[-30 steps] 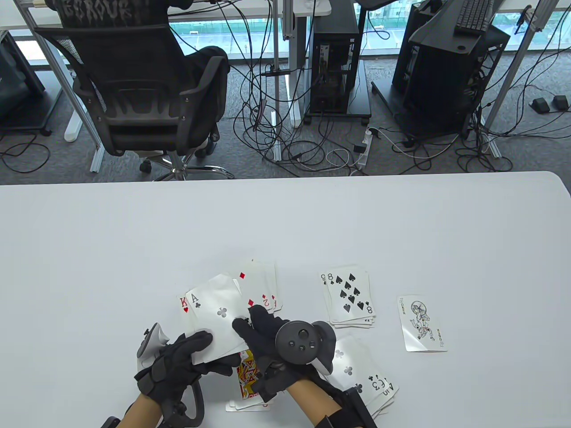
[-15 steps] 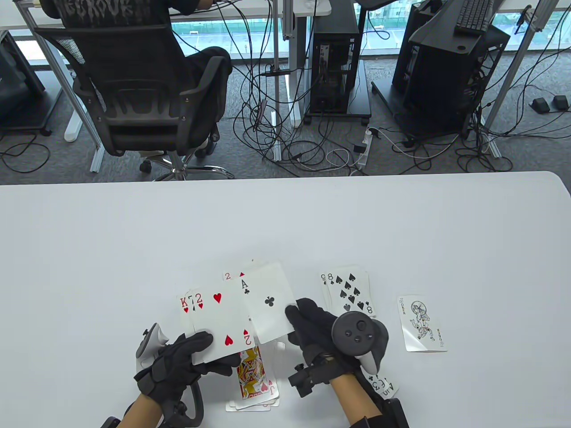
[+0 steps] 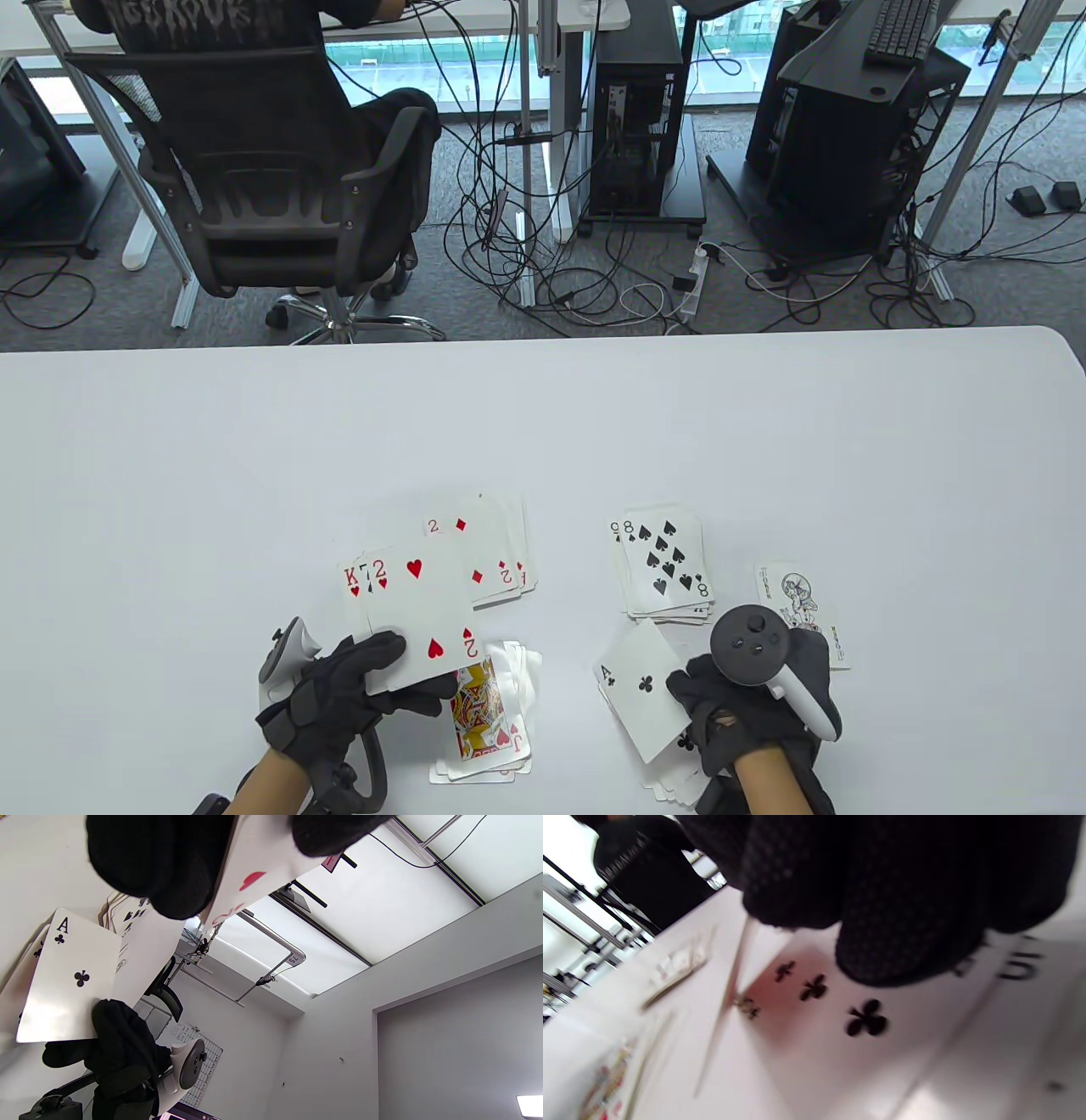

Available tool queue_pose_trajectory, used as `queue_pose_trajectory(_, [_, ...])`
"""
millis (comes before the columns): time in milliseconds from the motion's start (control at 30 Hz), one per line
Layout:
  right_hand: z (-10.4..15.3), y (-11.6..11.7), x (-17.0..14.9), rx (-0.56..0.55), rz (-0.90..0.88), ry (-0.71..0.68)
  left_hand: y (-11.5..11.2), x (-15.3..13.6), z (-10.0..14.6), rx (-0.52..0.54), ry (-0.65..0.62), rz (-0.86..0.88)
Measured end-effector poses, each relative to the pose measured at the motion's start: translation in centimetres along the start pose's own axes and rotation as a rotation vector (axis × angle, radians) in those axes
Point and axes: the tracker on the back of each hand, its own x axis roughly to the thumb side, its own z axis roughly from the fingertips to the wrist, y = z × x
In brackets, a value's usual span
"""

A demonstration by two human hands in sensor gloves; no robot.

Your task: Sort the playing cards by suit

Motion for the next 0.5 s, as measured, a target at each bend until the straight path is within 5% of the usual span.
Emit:
queue_pose_trajectory(167, [-0.3,1.2,-1.0,0.029,0.288,0.132,-0.1,0.0,0.0,0.006,0.008,0.002])
queue_pose_trajectory(500, [-0.8,2.1,0.0,0.055,0.573,0.209,0.0,-0.1,0.0,0.009,0.017,0.005])
